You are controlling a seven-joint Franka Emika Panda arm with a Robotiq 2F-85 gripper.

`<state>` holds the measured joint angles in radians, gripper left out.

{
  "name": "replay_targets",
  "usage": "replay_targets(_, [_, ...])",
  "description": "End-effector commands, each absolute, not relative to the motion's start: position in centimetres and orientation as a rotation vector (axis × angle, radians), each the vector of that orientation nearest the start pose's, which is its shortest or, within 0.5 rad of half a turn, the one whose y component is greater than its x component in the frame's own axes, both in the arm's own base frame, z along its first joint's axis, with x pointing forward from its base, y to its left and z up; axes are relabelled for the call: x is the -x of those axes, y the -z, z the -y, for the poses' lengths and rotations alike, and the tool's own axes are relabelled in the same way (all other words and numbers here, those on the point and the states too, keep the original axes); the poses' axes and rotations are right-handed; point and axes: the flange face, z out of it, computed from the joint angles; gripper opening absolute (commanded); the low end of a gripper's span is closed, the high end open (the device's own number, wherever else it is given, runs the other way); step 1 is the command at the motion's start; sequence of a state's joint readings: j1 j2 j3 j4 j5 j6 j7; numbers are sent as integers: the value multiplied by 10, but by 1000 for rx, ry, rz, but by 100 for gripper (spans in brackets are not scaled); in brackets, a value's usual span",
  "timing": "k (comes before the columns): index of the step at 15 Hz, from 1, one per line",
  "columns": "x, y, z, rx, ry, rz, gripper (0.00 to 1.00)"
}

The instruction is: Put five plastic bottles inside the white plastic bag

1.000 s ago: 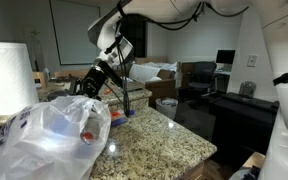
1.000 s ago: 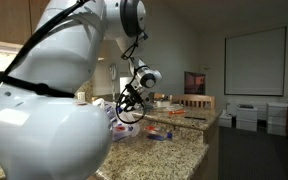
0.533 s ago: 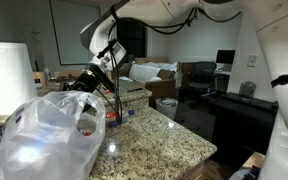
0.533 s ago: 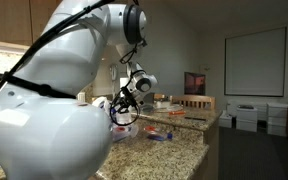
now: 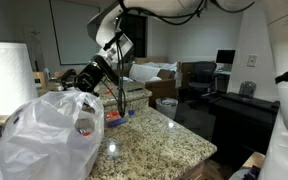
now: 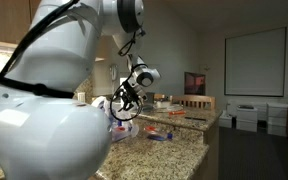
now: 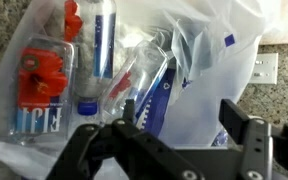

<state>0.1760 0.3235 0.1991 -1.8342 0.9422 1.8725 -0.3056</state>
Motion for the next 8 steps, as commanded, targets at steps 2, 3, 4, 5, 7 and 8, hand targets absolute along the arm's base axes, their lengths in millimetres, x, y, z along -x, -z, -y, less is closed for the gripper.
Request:
replay_targets(2, [-520,-406,-201,2255,-161,87,100])
replay_targets(3, [-514,-409,-182,2266,-130,37,100])
replay_targets(4, [-505,-410,-160,2272,-102,-26,100])
replay_targets(5, [-498,-409,-138,2266,-80,-83,100])
replay_targets(7, [-479,-404,-91,2241,-45,-206,100])
replay_targets(8, [-470,-401,-67,2231,-31,-268,100])
